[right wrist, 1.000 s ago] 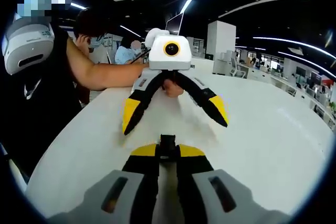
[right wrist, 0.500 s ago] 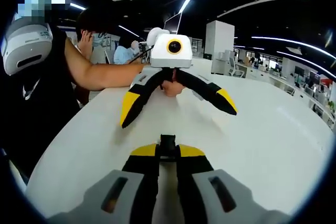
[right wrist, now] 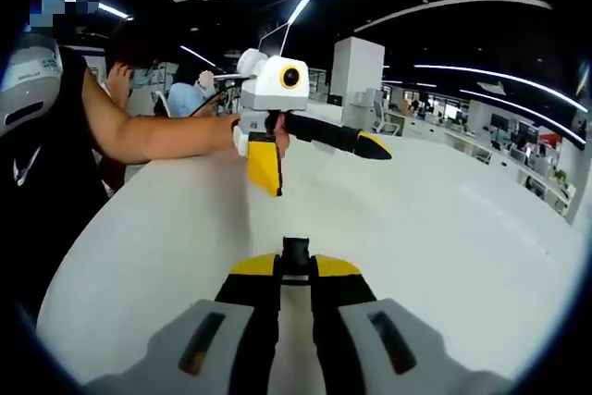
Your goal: Snap the two parts of the plastic buckle together until the buckle closes and remains connected.
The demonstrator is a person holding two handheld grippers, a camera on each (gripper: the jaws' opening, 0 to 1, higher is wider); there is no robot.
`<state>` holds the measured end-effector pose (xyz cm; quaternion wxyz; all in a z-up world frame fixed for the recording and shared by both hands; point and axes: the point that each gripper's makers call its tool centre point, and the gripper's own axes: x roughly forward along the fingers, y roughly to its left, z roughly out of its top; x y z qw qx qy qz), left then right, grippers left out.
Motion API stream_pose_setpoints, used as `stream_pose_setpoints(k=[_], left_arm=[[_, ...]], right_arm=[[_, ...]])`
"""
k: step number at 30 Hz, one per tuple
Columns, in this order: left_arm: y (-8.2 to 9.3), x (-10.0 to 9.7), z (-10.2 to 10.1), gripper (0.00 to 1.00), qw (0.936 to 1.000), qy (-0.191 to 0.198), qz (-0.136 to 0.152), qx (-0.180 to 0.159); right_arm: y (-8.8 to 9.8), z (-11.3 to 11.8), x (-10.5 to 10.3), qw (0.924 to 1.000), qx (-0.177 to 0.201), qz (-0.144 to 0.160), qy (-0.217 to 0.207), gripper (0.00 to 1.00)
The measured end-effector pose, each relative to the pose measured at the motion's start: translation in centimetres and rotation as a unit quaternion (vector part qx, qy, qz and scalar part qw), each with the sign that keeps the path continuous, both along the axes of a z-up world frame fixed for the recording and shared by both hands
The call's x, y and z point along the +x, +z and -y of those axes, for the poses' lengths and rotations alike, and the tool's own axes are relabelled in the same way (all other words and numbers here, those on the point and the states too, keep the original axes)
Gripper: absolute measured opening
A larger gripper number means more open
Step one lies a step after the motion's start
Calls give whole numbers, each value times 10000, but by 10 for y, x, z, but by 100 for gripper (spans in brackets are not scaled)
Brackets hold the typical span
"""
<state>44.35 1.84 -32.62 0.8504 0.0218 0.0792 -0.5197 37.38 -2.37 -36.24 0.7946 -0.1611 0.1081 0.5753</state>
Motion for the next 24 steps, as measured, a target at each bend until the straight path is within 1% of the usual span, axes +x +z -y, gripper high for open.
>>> stream_pose_setpoints(k=[1, 2, 3, 4, 6, 7, 8, 10, 11, 13, 15, 17, 22, 24], left_arm=[[-2, 5, -3, 99, 9998, 151, -101, -16], [-9, 5, -5, 99, 9988, 196, -441, -1], [-9, 8, -6, 99, 9984, 258, -510, -1], [-5, 11, -8, 99, 9987, 311, -387, -71], [-4, 12, -10, 99, 9987, 376, -340, -64], [-4, 15, -14, 99, 9983, 528, -247, 33], [-3, 15, -15, 99, 9983, 549, -153, 74], [-1, 15, -16, 99, 9980, 592, -202, 23], [0, 16, -17, 99, 9978, 644, -167, 30], [-1, 17, -20, 99, 9971, 742, -54, 189], [-2, 18, -20, 99, 9968, 767, -84, 204], [-2, 22, -23, 99, 9957, 898, -80, 222], [4, 24, -21, 99, 9953, 952, -103, 147], [4, 26, -20, 99, 9951, 962, -79, 188]], right_arm=[[1, 1, 2, 10000, 18, 9, -55, 10], [2, 1, 4, 9999, 40, 41, -117, 10], [2, 2, 6, 9999, 45, 51, -159, 10], [2, 2, 7, 9998, 47, 51, -186, 10], [3, 3, 9, 9996, 62, 84, -257, 10], [4, 3, 10, 9995, 68, 94, -287, 10], [5, 4, 11, 9993, 81, 107, -344, 10], [5, 6, 14, 9989, 82, 126, -440, 10], [6, 7, 16, 9986, 78, 145, -495, 10], [6, 11, 21, 9977, 66, 163, -653, 10], [9, 13, 26, 9968, 115, 193, -771, 10], [11, 16, 30, 9958, 132, 236, -871, 10], [14, 22, 41, 9931, 153, 291, -1124, 10], [16, 26, 46, 9917, 161, 307, -1236, 10]])
